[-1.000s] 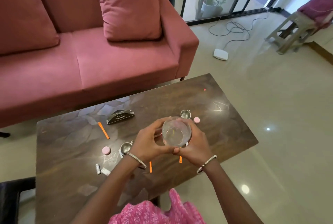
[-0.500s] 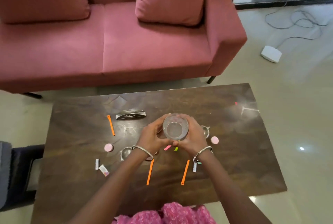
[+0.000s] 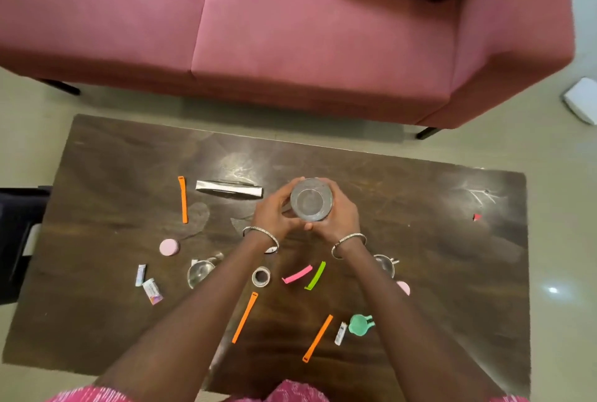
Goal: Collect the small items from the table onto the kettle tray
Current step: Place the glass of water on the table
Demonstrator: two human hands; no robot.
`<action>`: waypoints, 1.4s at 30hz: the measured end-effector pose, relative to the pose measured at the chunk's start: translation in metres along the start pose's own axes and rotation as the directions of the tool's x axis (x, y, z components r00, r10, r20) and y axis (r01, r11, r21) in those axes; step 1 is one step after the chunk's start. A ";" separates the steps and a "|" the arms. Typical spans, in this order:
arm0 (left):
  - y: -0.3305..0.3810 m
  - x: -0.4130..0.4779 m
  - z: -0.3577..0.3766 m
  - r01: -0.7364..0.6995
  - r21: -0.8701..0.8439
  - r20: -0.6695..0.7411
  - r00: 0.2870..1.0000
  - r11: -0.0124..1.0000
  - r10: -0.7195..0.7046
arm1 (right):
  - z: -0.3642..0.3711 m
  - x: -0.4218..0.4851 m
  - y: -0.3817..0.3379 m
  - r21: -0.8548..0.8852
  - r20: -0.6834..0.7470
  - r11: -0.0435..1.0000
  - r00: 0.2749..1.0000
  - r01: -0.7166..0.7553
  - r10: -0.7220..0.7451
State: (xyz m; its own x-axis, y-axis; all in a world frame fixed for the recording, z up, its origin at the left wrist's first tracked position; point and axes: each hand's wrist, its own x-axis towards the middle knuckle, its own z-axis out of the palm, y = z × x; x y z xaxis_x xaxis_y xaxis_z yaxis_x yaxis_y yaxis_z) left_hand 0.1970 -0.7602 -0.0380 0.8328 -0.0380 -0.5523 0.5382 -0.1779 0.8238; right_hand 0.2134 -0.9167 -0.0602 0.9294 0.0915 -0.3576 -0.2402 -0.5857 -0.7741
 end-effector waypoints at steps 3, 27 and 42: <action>-0.017 0.018 0.003 0.020 -0.004 -0.021 1.000 1.000 -0.020 | 0.012 0.014 0.017 -0.021 0.025 1.000 0.999 -0.023 0.024; -0.043 0.045 0.000 0.060 -0.057 -0.038 0.997 0.997 -0.063 | 0.037 0.035 0.040 -0.028 0.020 0.999 1.000 -0.022 0.023; -0.043 -0.050 -0.037 0.184 0.076 -0.245 0.956 0.980 -0.161 | 0.023 -0.032 0.015 -0.138 -0.021 0.877 0.887 -0.460 0.462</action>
State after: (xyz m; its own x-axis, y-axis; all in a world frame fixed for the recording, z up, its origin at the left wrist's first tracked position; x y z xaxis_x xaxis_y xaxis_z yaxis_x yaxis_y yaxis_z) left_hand 0.1363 -0.7146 -0.0412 0.7414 0.2333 -0.6292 0.6710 -0.2561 0.6958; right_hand 0.1741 -0.9100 -0.0718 0.7190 -0.2066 -0.6635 -0.5998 -0.6668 -0.4424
